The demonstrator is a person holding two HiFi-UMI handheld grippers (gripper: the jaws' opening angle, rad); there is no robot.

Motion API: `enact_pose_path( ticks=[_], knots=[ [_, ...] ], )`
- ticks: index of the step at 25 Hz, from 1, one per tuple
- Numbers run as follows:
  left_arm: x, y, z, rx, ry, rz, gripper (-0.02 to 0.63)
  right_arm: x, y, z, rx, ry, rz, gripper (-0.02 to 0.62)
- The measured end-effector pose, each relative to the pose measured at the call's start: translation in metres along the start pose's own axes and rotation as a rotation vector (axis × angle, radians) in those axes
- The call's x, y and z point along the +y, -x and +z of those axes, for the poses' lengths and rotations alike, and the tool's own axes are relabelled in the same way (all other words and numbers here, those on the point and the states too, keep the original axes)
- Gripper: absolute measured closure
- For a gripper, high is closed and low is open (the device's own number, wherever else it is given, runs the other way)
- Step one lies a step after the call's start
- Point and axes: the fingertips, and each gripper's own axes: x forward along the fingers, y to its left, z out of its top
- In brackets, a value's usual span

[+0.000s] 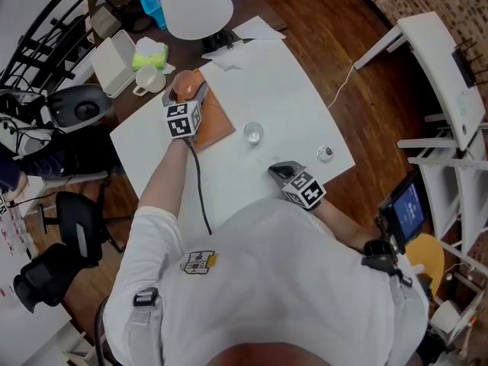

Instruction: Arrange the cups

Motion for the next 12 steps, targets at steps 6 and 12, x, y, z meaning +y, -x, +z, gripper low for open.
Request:
enact_pose_path(
  ticks=[6,12],
  knots=[
    [0.0009,-0.0047,-0.0109,0.009,-0.003,-0.001,0.229,0.0007,-0.0003,0.0018,-0.002,-0.001,-0.001,0.595],
    [0.0002,-0.0051,-0.0091,-0.009,-0.006,-0.002,0.229,0.0005,0.0006,0.0015,0.0,-0.004,0.002,0.595]
  ],
)
